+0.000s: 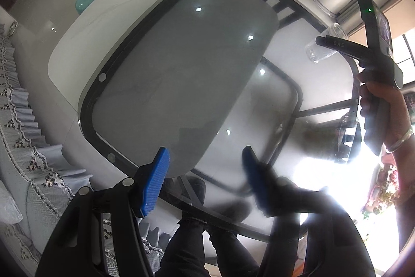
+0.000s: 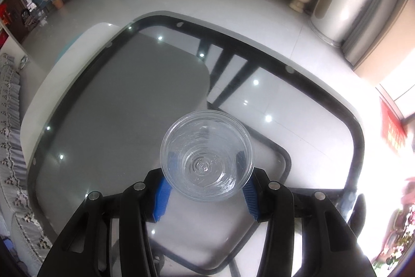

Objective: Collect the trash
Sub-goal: 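Lift the cup with the right gripper and carry it over the bin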

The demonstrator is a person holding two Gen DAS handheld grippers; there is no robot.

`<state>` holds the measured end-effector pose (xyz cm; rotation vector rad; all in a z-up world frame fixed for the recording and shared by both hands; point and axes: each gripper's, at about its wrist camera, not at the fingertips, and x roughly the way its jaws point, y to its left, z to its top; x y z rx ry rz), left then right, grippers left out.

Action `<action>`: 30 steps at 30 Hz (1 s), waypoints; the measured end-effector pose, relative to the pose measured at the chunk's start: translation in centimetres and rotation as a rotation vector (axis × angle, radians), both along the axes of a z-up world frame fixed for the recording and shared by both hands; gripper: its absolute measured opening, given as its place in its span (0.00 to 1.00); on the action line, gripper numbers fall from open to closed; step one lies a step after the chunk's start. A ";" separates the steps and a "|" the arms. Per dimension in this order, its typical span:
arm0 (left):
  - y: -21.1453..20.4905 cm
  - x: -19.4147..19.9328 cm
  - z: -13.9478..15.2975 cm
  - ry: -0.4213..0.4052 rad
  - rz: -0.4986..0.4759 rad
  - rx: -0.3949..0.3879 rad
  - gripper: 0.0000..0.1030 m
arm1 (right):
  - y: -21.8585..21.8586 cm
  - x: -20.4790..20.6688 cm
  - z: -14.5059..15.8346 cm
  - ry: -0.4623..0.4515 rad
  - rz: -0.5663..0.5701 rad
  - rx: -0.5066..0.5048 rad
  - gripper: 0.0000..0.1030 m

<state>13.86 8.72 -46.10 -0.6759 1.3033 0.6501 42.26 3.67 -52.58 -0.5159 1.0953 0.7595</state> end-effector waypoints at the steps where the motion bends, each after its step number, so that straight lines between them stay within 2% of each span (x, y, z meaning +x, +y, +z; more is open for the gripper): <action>1: -0.4 0.5 0.3 -0.003 -0.010 0.004 0.57 | -1.1 0.2 0.1 -0.001 -0.013 -0.006 0.45; 7: -3.2 3.6 1.6 -0.021 -0.079 0.016 0.57 | -8.1 1.9 0.4 0.014 -0.106 -0.027 0.45; 17: -9.7 8.9 2.8 -0.045 -0.247 0.014 0.57 | -19.7 4.4 0.5 0.013 -0.271 -0.050 0.45; 30: -16.7 13.4 3.9 -0.053 -0.397 0.024 0.57 | -30.4 6.7 1.2 -0.011 -0.416 -0.038 0.45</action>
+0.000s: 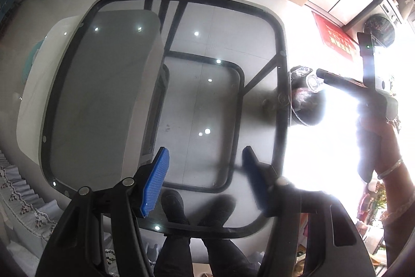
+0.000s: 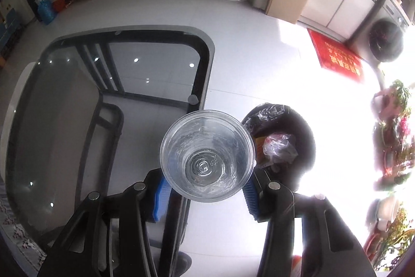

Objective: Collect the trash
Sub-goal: 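Lift the cup with the right gripper and carry it over the bin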

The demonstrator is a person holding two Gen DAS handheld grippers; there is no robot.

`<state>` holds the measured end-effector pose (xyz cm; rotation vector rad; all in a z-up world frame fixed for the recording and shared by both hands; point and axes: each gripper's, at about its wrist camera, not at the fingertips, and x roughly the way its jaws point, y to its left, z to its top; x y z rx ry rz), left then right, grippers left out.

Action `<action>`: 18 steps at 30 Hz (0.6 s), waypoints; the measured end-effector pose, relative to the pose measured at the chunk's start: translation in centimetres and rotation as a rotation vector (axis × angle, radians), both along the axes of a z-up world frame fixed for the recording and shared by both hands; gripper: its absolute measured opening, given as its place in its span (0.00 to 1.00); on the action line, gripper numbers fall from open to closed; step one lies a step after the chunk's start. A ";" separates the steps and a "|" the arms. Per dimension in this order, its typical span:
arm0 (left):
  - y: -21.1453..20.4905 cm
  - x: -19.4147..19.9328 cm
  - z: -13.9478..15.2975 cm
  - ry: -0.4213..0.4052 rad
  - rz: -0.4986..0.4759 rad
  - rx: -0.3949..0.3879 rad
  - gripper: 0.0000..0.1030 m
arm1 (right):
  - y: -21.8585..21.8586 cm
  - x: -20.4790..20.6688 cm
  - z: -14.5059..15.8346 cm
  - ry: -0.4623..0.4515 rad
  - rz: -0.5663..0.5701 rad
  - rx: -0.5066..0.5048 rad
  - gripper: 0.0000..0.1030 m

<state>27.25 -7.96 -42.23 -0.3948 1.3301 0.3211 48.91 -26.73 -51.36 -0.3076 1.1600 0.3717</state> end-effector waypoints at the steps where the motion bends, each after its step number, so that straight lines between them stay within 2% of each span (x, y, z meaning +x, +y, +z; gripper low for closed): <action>1: -0.5 0.2 0.0 0.001 -0.008 0.002 0.57 | -0.7 0.2 0.0 -0.001 -0.010 0.001 0.45; 18: -7.0 5.2 -0.6 0.014 -0.137 0.004 0.57 | -12.0 3.0 -2.1 0.001 -0.155 -0.032 0.45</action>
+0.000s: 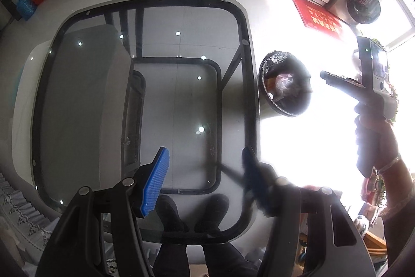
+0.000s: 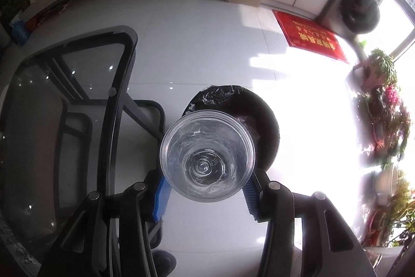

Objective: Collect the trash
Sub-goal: 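Lift the cup with the right gripper and carry it over the bin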

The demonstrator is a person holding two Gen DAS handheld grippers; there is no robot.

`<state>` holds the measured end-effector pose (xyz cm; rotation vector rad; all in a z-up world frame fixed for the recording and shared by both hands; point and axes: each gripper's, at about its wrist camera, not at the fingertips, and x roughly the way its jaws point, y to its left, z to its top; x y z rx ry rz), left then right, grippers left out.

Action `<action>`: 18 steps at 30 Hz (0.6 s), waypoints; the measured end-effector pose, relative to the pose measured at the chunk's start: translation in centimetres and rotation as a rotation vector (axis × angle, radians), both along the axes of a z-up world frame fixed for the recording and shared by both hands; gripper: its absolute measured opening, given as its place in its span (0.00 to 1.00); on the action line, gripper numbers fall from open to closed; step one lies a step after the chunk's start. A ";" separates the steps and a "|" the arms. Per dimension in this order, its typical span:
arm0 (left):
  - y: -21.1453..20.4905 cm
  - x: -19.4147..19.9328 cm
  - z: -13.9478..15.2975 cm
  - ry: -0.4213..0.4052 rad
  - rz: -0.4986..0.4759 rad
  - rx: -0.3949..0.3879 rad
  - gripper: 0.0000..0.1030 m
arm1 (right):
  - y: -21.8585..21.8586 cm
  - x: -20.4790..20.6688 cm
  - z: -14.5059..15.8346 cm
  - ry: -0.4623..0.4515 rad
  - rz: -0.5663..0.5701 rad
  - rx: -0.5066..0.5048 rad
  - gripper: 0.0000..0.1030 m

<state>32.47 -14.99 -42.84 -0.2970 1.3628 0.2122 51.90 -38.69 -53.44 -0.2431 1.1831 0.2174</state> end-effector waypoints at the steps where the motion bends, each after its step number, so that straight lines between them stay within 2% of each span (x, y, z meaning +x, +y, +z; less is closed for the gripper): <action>1: -0.2 0.2 -0.1 0.002 -0.005 0.001 0.57 | -0.4 0.1 -0.2 0.001 -0.004 -0.003 0.45; 10: -1.5 1.4 -0.9 0.022 -0.027 0.005 0.57 | -5.0 1.5 -2.4 0.016 -0.068 -0.039 0.45; 18: -3.1 2.5 -1.6 0.040 -0.052 0.020 0.57 | -8.6 3.1 -5.8 0.063 -0.117 -0.074 0.45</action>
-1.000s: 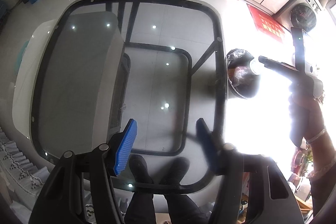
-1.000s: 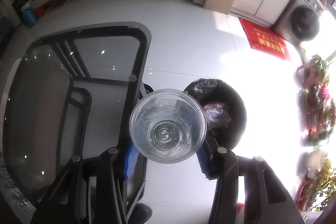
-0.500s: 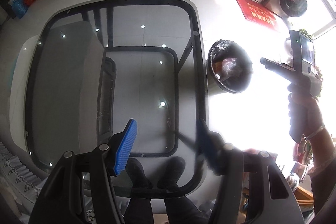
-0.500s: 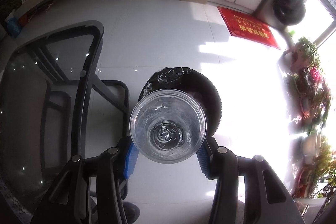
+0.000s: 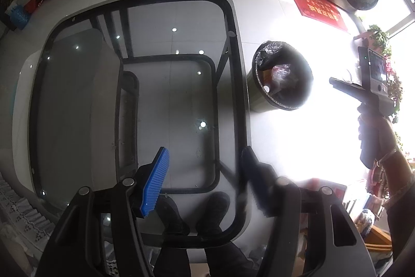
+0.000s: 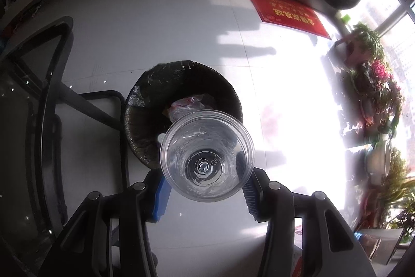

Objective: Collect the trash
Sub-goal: 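Lift the cup with the right gripper and carry it over the bin, then lower the cup into the bin and open the right gripper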

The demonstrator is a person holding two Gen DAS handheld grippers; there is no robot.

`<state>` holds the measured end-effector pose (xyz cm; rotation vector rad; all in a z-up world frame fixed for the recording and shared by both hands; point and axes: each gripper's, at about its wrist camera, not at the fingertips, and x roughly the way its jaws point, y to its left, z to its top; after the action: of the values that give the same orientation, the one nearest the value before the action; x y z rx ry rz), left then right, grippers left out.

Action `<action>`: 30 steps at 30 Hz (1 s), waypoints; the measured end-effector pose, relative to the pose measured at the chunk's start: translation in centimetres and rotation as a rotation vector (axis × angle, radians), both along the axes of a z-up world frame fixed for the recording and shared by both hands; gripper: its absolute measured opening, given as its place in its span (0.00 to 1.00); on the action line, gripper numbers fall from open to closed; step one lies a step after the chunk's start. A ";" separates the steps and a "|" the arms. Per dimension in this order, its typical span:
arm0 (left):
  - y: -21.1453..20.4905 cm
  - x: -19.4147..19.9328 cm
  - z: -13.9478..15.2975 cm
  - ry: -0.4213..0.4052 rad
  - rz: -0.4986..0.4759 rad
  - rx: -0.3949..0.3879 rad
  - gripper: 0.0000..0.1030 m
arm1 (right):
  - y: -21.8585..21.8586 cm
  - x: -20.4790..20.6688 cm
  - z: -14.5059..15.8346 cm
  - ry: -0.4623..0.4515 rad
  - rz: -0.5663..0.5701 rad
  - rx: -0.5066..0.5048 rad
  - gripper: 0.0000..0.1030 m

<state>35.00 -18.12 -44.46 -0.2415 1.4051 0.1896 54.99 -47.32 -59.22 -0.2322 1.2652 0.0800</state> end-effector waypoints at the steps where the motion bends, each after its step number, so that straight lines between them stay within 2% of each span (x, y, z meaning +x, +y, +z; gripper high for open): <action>1: -0.2 0.1 0.0 0.002 -0.003 0.000 0.57 | -0.4 0.2 -0.4 0.007 -0.005 -0.002 0.45; 10: -2.3 0.7 -0.8 0.020 -0.031 0.005 0.57 | -2.5 3.0 -4.7 0.076 -0.076 0.005 0.45; 13: -2.7 0.8 -1.3 0.027 -0.041 0.012 0.60 | -2.7 4.0 -5.9 0.096 -0.090 0.017 0.45; 30: -2.1 0.8 -2.4 0.039 -0.047 0.026 0.60 | -0.9 7.4 -11.7 0.177 -0.177 0.035 0.45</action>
<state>35.84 -20.25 -46.89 -0.1840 1.4445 0.1751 62.37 -48.22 -70.91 -0.0828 1.4541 -0.0301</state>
